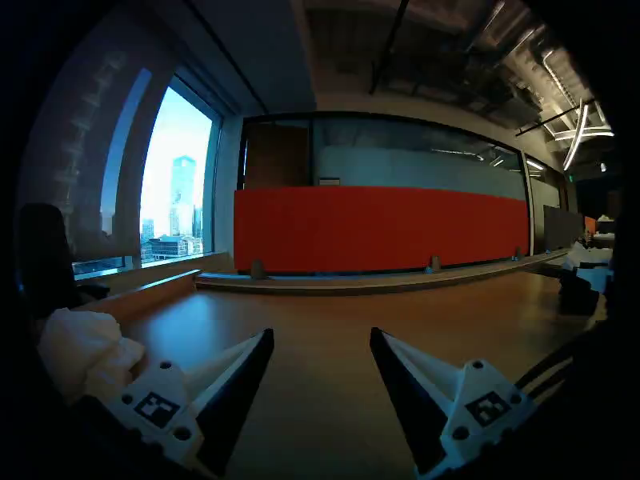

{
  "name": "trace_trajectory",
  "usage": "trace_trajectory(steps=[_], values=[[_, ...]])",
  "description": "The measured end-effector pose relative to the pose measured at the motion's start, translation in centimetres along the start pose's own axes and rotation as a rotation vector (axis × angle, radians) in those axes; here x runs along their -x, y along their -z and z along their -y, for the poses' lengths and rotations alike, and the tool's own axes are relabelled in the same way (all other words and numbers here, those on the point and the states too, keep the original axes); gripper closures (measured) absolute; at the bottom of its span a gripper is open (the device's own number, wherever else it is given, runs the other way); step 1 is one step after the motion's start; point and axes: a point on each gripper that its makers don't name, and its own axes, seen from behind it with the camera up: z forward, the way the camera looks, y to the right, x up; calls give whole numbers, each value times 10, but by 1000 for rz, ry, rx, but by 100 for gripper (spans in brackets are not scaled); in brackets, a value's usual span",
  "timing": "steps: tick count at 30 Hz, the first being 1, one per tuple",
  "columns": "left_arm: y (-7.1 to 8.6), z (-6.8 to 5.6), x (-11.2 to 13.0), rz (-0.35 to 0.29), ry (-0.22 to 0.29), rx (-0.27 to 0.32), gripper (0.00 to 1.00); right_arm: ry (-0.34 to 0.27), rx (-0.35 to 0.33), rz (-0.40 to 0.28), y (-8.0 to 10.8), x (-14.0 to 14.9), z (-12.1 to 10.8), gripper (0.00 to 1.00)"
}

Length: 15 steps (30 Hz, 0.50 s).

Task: Fold towel

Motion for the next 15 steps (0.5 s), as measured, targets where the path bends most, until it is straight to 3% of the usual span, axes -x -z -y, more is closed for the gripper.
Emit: trace_trajectory(steps=[15], values=[[0,0,-1,0,0,0,11,0,-5,0,0,-2,3,1]])
